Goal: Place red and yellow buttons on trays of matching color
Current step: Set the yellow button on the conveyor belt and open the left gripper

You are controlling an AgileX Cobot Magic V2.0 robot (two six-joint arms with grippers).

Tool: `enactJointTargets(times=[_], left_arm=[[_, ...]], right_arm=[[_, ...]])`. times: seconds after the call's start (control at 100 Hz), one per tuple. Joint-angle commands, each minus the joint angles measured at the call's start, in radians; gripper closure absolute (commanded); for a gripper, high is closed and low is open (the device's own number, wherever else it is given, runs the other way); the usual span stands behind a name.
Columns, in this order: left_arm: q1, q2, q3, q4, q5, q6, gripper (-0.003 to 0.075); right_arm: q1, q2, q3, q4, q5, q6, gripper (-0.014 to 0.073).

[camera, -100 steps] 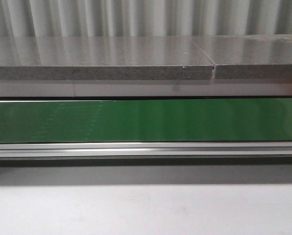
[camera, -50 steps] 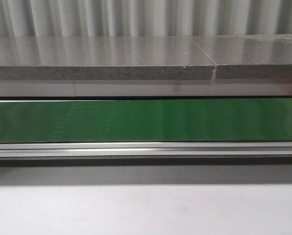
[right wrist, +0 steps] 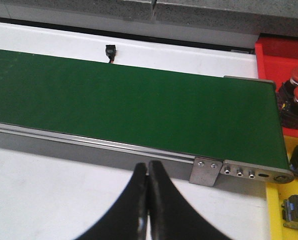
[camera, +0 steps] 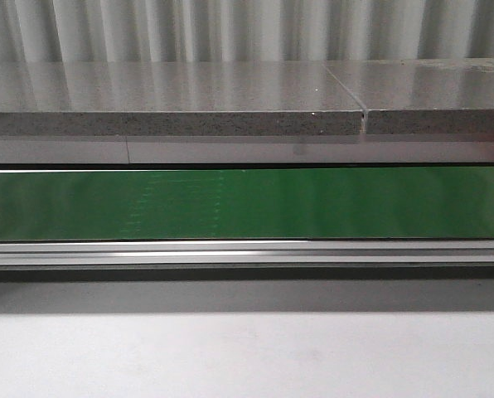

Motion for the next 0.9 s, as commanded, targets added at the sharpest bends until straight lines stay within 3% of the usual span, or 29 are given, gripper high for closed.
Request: enactJointTargets(times=[0.0, 0.28, 0.54, 0.89], left_arm=[[-0.006, -0.088, -0.028, -0.061, -0.059, 0.013, 0.0233], [0.068, -0.139, -0.026, -0.055, 0.007, -0.018, 0.0239], [0.165, -0.139, -0.024, 0.153, 0.119, -0.208, 0.024], [0.197, -0.137, 0.129, 0.233, 0.083, -0.4, 0.024]], right_arm=[[0.001, 0.008, -0.027, 0.01, -0.065, -0.005, 0.066], [0.0, 0.008, -0.027, 0.01, -0.065, -0.005, 0.066], [0.0, 0.008, -0.027, 0.01, -0.065, -0.005, 0.066], [0.0, 0.008, -0.027, 0.01, -0.065, -0.005, 0.066]])
